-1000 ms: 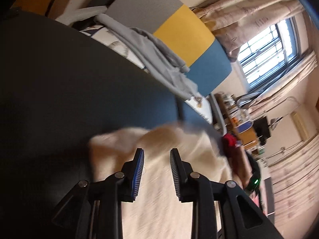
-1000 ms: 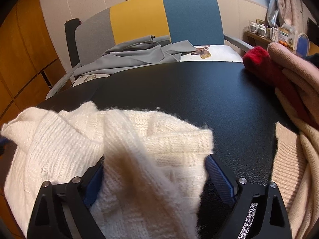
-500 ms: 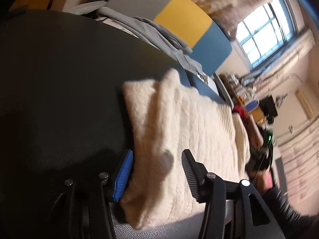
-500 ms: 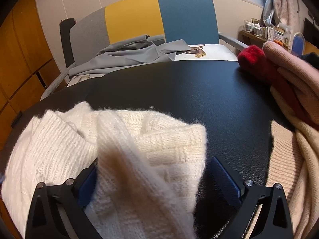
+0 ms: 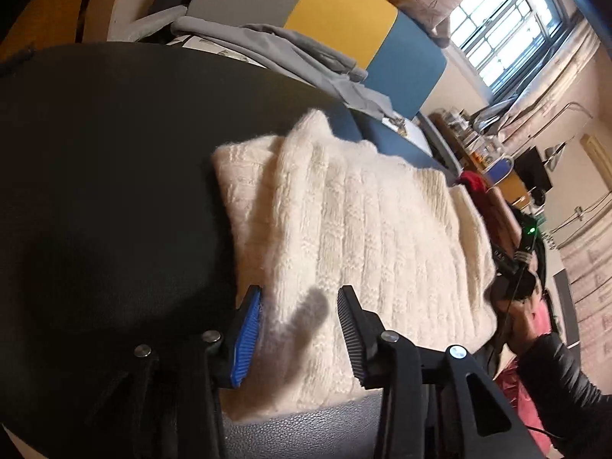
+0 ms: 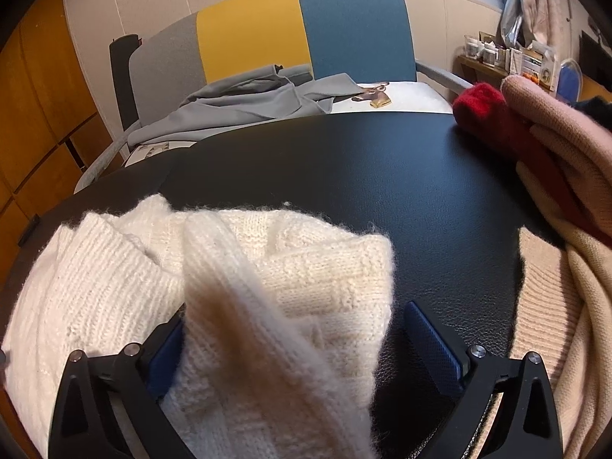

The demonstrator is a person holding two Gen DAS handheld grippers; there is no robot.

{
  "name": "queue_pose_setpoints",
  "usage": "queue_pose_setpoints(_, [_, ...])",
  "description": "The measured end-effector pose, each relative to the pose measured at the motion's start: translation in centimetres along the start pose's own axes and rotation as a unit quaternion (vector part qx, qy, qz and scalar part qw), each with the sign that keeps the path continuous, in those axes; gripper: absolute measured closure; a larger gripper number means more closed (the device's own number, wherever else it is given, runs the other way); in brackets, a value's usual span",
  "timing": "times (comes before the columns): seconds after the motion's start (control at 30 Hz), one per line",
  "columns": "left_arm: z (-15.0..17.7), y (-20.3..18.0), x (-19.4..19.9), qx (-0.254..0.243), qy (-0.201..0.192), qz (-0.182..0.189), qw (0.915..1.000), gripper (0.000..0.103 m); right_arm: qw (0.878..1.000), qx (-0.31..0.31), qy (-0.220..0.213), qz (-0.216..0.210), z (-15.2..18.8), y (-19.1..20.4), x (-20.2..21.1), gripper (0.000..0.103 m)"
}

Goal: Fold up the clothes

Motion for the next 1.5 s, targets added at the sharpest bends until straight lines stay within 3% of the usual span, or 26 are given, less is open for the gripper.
queue_pose_setpoints(0.07, [0.0,0.0,0.3,-0.006,-0.004,-0.010,0.9999,0.095,1.000,0.000,0.000,0.000,0.0,0.0,0.0,0.000])
queue_pose_setpoints(0.1, [0.0,-0.1,0.5,-0.006,-0.004,-0.005,1.0000,0.097,1.000,0.000,0.000,0.000,0.0,0.0,0.0,0.000])
queue_pose_setpoints(0.27, [0.2,0.1,2.4,0.035,-0.008,0.056,0.9978,0.098,1.000,0.000,-0.001,0.000,0.1,0.1,0.0,0.000])
queue_pose_setpoints(0.4, [0.7,1.4,5.5,0.095,-0.041,0.131,0.9860,0.098,1.000,-0.001,-0.001,-0.004,0.1,0.0,0.0,0.000])
queue_pose_setpoints(0.5, [2.5,2.5,5.7,0.110,-0.034,0.127,0.9851,0.098,1.000,-0.002,0.001,-0.007,0.1,0.0,-0.1,0.000])
queue_pose_setpoints(0.6, [4.7,4.0,3.7,0.117,-0.004,0.078,0.9900,0.098,1.000,0.001,0.001,-0.005,0.1,0.1,-0.1,0.000])
queue_pose_setpoints(0.7, [5.6,4.9,2.3,0.141,0.009,0.075,0.9871,0.093,1.000,0.004,0.001,-0.005,0.1,0.2,0.0,0.000])
queue_pose_setpoints(0.73, [5.6,5.0,2.3,0.144,0.008,0.073,0.9869,0.088,1.000,0.003,0.001,-0.006,0.1,0.2,0.0,0.000])
queue_pose_setpoints(0.8, [4.7,4.9,3.3,0.125,-0.013,0.050,0.9909,0.083,1.000,0.003,0.001,-0.013,0.0,0.2,0.1,0.000])
queue_pose_setpoints(0.93, [1.5,4.4,4.2,0.077,-0.041,0.001,0.9962,0.077,0.999,0.005,-0.001,-0.038,-0.4,0.2,0.7,0.000])
queue_pose_setpoints(1.2, [-5.2,2.2,-0.3,0.019,-0.044,-0.032,0.9983,0.074,0.996,0.009,-0.004,-0.087,-1.2,0.2,1.8,0.000])
queue_pose_setpoints(1.37, [-7.7,1.4,-3.3,-0.023,-0.022,-0.063,0.9975,0.058,0.991,0.072,-0.022,-0.113,-2.8,1.0,4.0,0.000])
queue_pose_setpoints(1.43, [-8.0,1.0,-4.2,-0.036,-0.017,-0.067,0.9969,0.041,0.989,0.091,-0.014,-0.120,-3.4,1.2,4.0,0.000])
queue_pose_setpoints(1.5, [-8.1,0.4,-4.9,-0.045,-0.010,-0.056,0.9974,0.039,0.987,0.102,0.004,-0.124,-3.9,1.4,3.5,0.000])
Point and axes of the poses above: each gripper's, at about its wrist camera, not at the fingertips, and x roughly against the way its jaws point, y to its left, z to its underside, the point moved 6 cm from there along -x, roughly the way its jaws point, and after that the axes turned 2 degrees about -z, right-handed, at the moved point
